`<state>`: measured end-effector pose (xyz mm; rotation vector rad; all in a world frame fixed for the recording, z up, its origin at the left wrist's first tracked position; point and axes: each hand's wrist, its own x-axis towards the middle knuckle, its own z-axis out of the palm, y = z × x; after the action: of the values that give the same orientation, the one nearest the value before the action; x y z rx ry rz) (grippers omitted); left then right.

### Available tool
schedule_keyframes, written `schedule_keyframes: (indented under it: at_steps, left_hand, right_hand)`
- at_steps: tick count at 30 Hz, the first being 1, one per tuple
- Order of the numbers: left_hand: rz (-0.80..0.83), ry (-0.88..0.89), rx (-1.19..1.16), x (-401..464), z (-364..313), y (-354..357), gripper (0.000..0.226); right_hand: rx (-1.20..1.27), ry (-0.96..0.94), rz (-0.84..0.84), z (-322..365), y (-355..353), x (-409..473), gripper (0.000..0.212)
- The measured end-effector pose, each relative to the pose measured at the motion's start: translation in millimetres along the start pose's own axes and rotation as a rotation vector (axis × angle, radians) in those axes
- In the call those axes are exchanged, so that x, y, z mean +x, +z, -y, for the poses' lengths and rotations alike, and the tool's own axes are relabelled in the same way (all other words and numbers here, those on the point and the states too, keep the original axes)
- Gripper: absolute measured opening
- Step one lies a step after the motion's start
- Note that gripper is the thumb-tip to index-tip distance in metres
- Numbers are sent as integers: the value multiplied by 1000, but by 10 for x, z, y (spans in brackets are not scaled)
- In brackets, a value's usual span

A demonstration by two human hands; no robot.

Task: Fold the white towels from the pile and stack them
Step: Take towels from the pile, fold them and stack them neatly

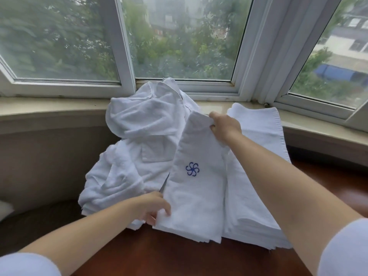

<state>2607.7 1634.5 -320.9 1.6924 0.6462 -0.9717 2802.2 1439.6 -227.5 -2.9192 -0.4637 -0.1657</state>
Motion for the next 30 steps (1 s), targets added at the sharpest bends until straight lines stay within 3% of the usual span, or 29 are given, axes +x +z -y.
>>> schedule_keyframes:
  at_steps: [4, 7, 11, 14, 16, 19, 21, 25, 30]
  left_hand:
    - [-365, 233, 381, 177, -177, -40, 28]
    - [-588, 484, 423, 378, -443, -173, 26]
    - [-751, 780, 384, 550, -893, -392, 29]
    - [-673, 911, 382, 617, -1236, -503, 39]
    - [-573, 947, 418, 672, -1442, -538, 46]
    - [-596, 955, 563, 803, -1710, -597, 54]
    - [-656, 958, 565, 872, -1895, -653, 51]
    - [-649, 953, 697, 1021, -2255, -687, 29]
    - [-465, 805, 1189, 1240, -2571, -393, 60]
  right_hand:
    - [-96, 53, 156, 3, 301, -118, 44]
    - [-80, 31, 220, -33, 438, -256, 28]
    - [57, -56, 593, -56, 546, -422, 17]
    - [130, -9, 567, -79, 533, -317, 24]
    - [132, 49, 373, -114, 462, -183, 21]
    - [178, 161, 164, -159, 369, -5, 16]
    - [252, 170, 225, -130, 396, 16, 21]
    - [133, 31, 581, -12, 721, -118, 17]
    - [68, -3, 481, -70, 792, -136, 9]
